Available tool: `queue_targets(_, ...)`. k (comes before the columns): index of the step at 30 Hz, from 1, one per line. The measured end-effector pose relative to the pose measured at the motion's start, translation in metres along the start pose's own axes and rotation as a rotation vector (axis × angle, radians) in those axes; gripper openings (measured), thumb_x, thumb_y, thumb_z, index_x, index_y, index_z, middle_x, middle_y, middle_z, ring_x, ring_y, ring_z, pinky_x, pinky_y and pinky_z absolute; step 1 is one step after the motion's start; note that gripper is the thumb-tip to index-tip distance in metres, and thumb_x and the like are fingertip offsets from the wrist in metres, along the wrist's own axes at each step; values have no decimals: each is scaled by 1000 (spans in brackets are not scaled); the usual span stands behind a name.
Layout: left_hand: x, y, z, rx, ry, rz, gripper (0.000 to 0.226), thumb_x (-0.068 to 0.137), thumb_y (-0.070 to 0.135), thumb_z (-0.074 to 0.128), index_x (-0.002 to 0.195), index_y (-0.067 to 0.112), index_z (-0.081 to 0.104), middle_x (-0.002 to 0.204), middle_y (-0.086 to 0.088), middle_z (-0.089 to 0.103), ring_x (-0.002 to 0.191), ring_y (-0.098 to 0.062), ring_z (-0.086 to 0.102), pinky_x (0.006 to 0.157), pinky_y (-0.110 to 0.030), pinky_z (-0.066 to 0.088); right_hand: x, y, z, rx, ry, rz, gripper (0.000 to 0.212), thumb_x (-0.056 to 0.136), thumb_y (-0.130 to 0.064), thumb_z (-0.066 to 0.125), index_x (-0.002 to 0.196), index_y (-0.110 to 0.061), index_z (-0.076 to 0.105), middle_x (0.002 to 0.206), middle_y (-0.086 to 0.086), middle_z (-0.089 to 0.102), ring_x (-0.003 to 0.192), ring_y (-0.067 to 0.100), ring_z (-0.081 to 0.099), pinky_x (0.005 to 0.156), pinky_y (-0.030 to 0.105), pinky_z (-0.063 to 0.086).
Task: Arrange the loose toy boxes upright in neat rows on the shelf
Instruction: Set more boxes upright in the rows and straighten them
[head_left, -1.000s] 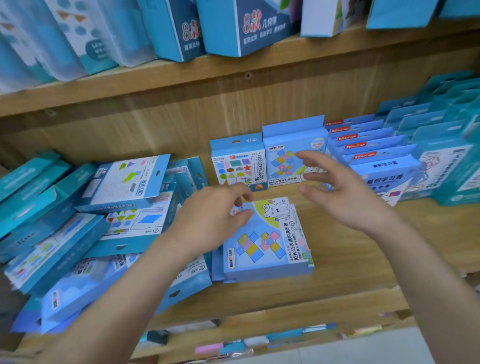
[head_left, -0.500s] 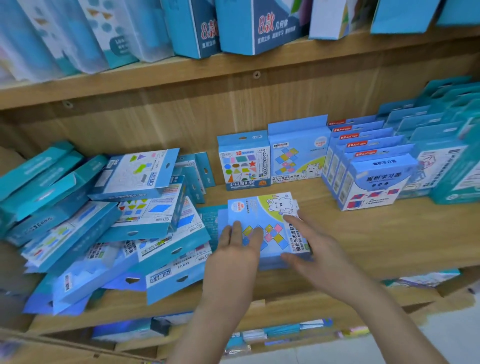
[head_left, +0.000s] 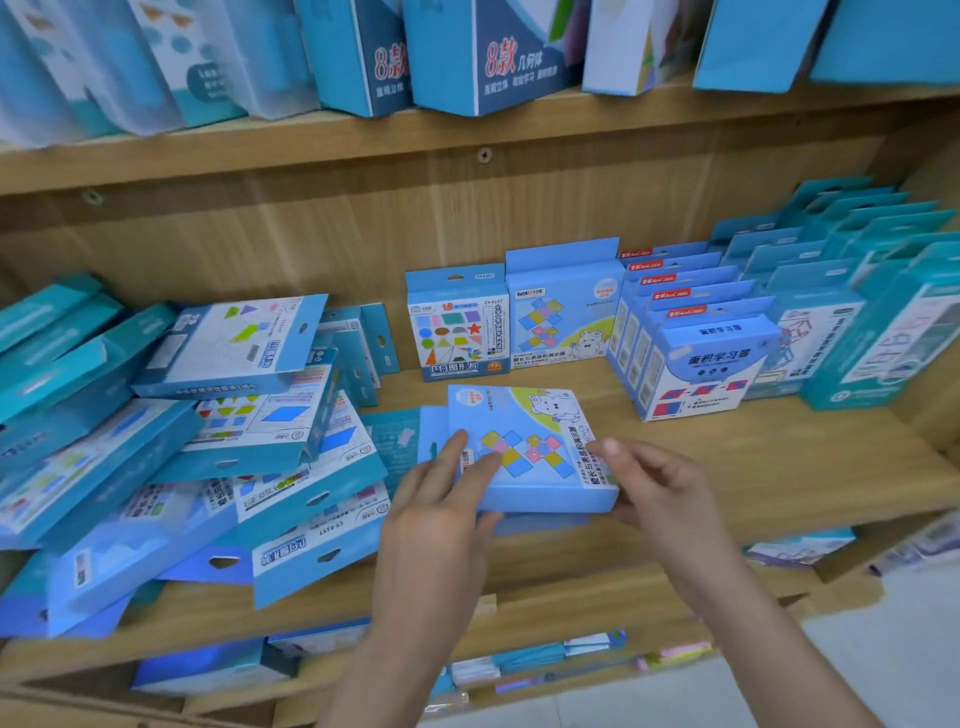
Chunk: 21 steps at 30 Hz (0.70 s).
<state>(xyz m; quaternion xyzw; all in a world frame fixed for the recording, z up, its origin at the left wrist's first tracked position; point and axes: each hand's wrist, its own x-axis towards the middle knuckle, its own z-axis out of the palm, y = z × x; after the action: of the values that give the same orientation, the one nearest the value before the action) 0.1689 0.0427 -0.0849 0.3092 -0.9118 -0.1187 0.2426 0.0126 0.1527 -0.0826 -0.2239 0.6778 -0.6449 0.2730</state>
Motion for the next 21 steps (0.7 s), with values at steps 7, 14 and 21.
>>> queue_targets(7, 9, 11, -10, -481, 48, -166, 65, 74, 8, 77, 111, 54, 51, 149, 14, 28, 135, -2, 24, 101, -14, 33, -8, -2, -14, 474, -45, 274, 54, 72, 2, 69, 118, -15, 48, 97, 15, 73, 74, 24, 70, 55, 30, 56)
queue_targets(14, 21, 29, -33, -1358, 112, -552, 54, 78, 18, 68, 126, 28, 47, 113, -3, 68, 93, -23, 70, 72, -36, 59, -13, -5, -20, 606, -204, 174, 112, 33, -14, 96, 131, -25, 44, 114, 19, 67, 103, 33, 66, 68, 38, 58)
queue_targets(21, 27, 35, -37, -1365, 1, -559, 21, 92, 16, 55, 112, 24, 53, 94, -4, 74, 86, -21, 71, 64, -27, 57, -21, -11, -17, 485, -151, 95, 96, 53, -2, 77, 136, -30, 39, 115, 12, 68, 108, 28, 64, 84, 39, 56)
